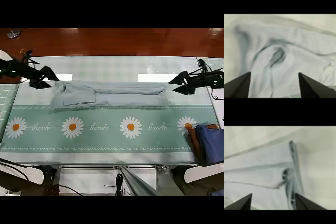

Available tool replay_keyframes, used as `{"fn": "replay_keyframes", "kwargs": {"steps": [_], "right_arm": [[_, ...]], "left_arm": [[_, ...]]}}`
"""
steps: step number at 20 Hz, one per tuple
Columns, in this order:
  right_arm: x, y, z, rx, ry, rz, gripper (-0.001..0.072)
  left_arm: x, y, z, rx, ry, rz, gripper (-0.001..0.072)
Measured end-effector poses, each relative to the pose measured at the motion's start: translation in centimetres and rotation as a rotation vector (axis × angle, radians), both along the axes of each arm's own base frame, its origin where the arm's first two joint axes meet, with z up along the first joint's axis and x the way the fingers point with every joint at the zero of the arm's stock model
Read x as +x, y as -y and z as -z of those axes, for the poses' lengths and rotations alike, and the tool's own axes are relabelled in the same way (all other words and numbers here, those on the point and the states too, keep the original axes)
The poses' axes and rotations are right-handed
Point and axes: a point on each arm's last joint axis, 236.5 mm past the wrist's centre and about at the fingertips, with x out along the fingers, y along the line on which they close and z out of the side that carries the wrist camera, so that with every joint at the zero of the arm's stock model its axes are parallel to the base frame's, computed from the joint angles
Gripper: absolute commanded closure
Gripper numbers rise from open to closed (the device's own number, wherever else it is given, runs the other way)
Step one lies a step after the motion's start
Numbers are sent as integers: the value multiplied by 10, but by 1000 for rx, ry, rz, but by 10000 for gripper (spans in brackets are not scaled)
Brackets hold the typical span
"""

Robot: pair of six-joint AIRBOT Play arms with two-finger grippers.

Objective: Fold the shirts.

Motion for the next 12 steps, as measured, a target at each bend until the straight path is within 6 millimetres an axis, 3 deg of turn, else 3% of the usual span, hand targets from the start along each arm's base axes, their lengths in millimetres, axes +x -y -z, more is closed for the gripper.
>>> {"fn": "replay_keyframes", "kwargs": {"steps": [2,4,7,11,12], "right_arm": [[-14,20,8,-37,-56,1,90],[-22,27,16,-51,-95,-1,90],[-25,18,34,-39,-137,-30,90],[-20,-29,50,32,-155,-107,98],[-18,-41,51,46,-151,-126,259]], "left_arm": [[-12,-28,-15,47,15,-59,5],[-25,-32,-31,67,74,-101,5],[-44,-9,-50,90,214,-118,5],[-71,36,-57,89,306,-68,5],[-75,48,-57,78,313,-48,5]]}}
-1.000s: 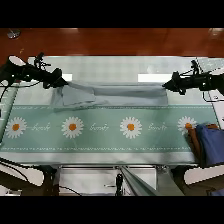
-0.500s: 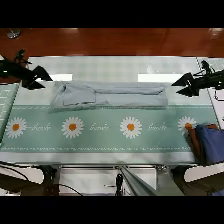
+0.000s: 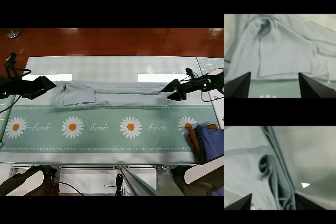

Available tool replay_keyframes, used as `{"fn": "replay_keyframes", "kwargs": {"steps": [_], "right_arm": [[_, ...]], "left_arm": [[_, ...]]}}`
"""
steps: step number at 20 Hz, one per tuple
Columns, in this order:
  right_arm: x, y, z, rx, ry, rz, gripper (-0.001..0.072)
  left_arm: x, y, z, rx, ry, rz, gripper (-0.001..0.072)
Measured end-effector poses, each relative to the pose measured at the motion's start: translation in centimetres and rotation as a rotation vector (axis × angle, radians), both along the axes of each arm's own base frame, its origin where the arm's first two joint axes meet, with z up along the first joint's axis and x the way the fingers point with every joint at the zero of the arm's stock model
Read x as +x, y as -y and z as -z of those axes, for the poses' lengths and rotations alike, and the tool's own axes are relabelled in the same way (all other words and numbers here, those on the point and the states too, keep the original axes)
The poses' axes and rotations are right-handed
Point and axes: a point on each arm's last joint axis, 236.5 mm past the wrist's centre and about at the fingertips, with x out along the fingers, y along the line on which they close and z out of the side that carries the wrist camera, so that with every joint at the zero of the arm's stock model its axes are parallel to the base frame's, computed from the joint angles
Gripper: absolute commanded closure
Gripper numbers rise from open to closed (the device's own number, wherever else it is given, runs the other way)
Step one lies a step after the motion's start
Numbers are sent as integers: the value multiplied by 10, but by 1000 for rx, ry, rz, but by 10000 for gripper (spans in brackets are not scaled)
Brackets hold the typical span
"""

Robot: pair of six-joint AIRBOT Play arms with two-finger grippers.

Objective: Fold the shirts.

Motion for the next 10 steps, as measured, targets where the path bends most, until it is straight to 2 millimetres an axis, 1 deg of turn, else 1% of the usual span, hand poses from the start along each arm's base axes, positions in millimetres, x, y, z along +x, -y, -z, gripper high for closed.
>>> {"fn": "replay_keyframes", "kwargs": {"steps": [1,2,3,5,6,7,8,10], "right_arm": [[2,-9,3,-1,4,-17,599],[2,-14,8,-18,9,-41,687],[5,-18,5,-22,23,-58,687],[8,-26,-17,-9,69,-99,687],[8,-25,-31,-22,97,-121,687],[8,-20,-47,-56,134,-135,687],[4,-16,-62,-92,163,-151,687],[-10,-10,-97,-168,227,-180,687]], "left_arm": [[-2,11,-1,-10,9,16,21],[-3,22,-2,-23,18,32,277],[-3,32,-4,-35,32,44,696],[-3,51,-7,-57,49,75,686],[-5,63,-8,-65,56,104,686],[-5,75,-10,-70,67,130,687],[-5,87,-11,-71,81,160,688],[-3,116,-14,-60,121,229,688]]}}
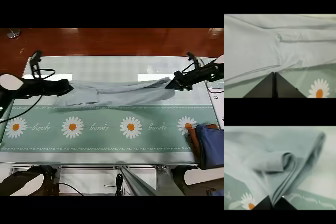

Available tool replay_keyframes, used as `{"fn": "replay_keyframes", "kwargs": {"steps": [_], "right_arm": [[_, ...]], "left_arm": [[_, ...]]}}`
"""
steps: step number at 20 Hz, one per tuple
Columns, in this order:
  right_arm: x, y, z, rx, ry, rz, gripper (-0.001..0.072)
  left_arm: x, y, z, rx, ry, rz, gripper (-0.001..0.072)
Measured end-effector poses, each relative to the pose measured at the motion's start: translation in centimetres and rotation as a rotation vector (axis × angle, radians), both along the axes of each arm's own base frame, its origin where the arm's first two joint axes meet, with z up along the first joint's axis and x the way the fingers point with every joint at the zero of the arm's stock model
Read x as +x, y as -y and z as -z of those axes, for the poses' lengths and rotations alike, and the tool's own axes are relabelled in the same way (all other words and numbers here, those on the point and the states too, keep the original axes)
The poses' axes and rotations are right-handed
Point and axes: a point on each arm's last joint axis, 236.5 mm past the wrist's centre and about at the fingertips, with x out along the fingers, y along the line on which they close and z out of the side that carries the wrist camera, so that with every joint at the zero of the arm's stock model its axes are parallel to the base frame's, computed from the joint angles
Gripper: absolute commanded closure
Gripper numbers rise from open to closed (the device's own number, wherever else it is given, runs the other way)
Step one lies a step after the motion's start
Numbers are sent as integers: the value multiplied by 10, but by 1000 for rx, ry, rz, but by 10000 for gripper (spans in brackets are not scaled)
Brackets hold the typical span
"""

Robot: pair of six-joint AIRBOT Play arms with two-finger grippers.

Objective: Fold the shirts.

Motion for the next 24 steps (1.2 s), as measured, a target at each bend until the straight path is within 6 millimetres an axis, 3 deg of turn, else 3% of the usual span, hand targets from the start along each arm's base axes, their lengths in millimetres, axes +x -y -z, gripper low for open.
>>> {"fn": "replay_keyframes", "kwargs": {"steps": [3,7,9,11,15,17,18,20,22,24], "right_arm": [[-38,-1,-51,-79,107,-9,687],[-98,-21,-98,-103,227,7,687],[-119,-28,-116,-107,279,33,687],[-134,-35,-133,-98,329,54,687],[-147,-47,-152,-62,390,70,687],[-149,-49,-156,-54,401,77,687],[-150,-50,-157,-52,408,77,686],[-151,-51,-159,-49,412,77,686],[-152,-52,-159,-47,412,70,687],[-152,-63,-158,-31,405,33,686]], "left_arm": [[11,51,3,4,29,74,689],[7,152,31,3,-37,264,688],[-10,205,55,3,-117,357,687],[-41,254,78,-7,-202,449,687],[-116,325,104,-50,-335,598,687],[-148,343,108,-65,-381,661,686],[-153,346,107,-69,-389,674,686],[-144,342,96,-92,-385,666,686],[-108,320,72,-129,-357,615,687],[-61,280,42,-156,-314,539,687]]}}
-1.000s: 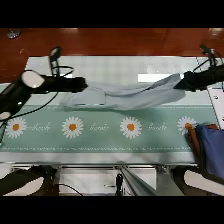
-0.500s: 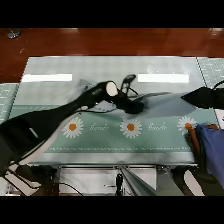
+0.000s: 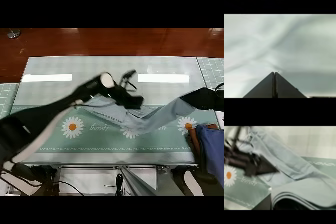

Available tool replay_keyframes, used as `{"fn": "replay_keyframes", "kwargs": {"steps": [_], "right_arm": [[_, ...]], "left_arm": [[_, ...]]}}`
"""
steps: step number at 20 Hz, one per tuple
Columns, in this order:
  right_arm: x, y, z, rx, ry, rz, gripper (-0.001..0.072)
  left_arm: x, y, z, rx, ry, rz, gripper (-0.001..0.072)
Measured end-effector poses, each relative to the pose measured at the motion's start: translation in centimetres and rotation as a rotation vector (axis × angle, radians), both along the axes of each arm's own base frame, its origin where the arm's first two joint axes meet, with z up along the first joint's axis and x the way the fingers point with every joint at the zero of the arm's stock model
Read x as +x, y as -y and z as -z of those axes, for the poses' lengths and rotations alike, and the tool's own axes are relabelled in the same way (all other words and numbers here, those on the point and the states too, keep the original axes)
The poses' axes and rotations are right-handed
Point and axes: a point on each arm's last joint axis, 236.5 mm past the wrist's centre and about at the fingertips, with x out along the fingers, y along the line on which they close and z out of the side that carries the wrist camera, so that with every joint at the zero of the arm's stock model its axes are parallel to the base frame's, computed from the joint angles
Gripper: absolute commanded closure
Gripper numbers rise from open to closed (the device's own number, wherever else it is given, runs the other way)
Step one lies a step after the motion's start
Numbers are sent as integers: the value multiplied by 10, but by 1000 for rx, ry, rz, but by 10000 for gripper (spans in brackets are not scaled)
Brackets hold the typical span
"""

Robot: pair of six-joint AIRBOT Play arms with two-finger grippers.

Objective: Fold the shirts.

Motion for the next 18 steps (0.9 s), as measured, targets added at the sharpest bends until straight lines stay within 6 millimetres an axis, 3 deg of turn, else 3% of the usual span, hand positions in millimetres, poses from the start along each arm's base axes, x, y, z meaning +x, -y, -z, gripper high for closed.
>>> {"fn": "replay_keyframes", "kwargs": {"steps": [4,7,9,11,13,16,17,18], "right_arm": [[13,-49,2,21,-29,-151,686],[37,-107,10,31,-66,-296,686],[56,-152,26,27,-106,-390,686],[76,-199,51,20,-153,-469,686],[93,-236,82,11,-204,-512,686],[113,-275,126,13,-276,-528,680],[117,-285,137,25,-300,-525,480],[120,-293,147,39,-320,-524,73]], "left_arm": [[80,-119,-72,-15,111,-204,686],[93,-215,-132,-12,236,-355,686],[82,-269,-162,5,327,-450,686],[55,-302,-182,15,396,-516,686],[25,-320,-189,31,447,-561,686],[-12,-327,-182,40,478,-592,686],[-21,-328,-176,42,478,-602,686],[-28,-328,-169,43,473,-607,686]]}}
